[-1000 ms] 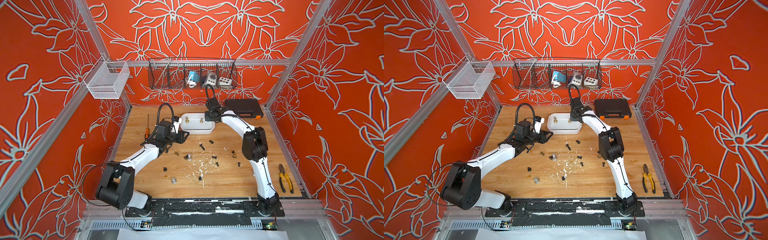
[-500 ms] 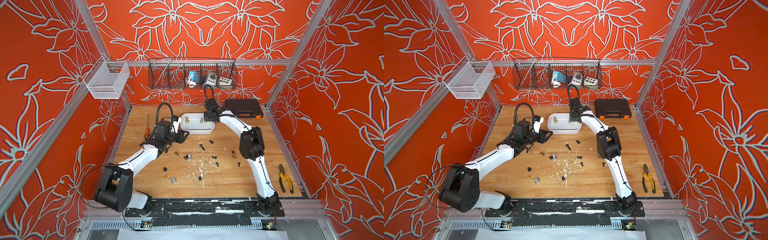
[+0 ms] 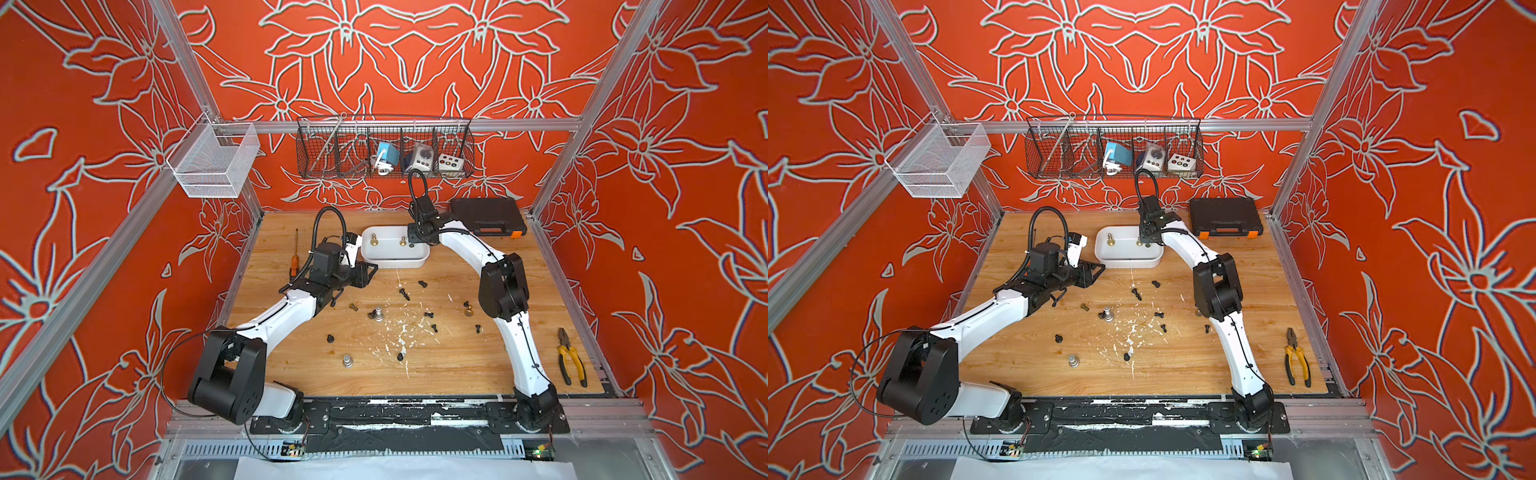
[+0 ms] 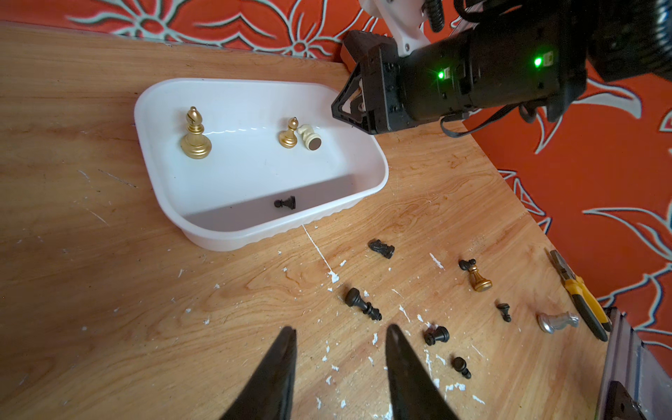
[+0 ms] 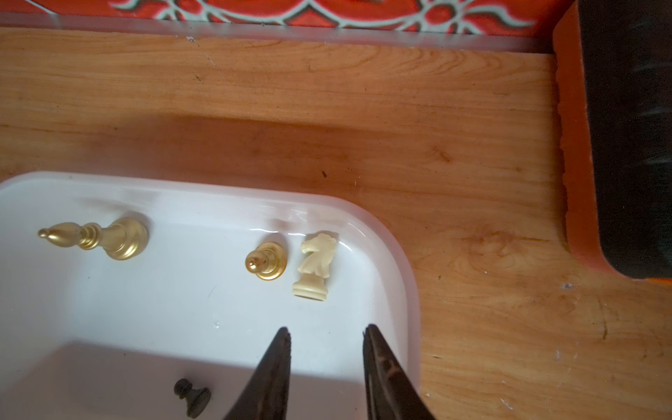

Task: Put the chess pieces into the storage box
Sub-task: Place the chess piece in the storage box.

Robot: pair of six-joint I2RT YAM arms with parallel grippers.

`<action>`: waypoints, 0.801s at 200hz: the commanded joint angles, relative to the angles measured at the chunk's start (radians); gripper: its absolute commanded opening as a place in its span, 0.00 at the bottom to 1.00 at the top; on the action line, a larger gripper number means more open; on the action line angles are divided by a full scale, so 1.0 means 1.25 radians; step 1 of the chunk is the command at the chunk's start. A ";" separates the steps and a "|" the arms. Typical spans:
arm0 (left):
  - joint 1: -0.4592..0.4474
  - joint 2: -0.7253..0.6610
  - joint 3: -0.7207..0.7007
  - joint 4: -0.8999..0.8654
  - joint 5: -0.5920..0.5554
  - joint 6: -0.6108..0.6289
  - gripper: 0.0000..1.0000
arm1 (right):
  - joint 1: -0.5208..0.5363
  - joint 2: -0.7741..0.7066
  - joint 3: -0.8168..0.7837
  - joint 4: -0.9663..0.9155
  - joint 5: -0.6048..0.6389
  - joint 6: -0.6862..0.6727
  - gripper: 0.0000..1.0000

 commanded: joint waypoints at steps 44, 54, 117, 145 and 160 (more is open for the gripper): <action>0.006 -0.018 -0.004 -0.001 -0.004 0.001 0.41 | -0.011 -0.052 -0.010 -0.010 0.018 -0.015 0.37; 0.007 -0.018 -0.003 -0.001 -0.005 0.001 0.41 | -0.011 -0.066 -0.018 -0.005 0.018 -0.016 0.37; 0.006 -0.015 0.010 -0.051 -0.016 0.044 0.41 | -0.011 -0.145 -0.050 -0.009 0.008 -0.049 0.37; 0.005 -0.024 0.006 -0.073 -0.010 0.070 0.42 | -0.012 -0.214 -0.131 0.024 -0.010 -0.079 0.38; 0.006 -0.028 0.003 -0.079 0.006 0.083 0.42 | -0.011 -0.266 -0.204 0.058 -0.019 -0.090 0.39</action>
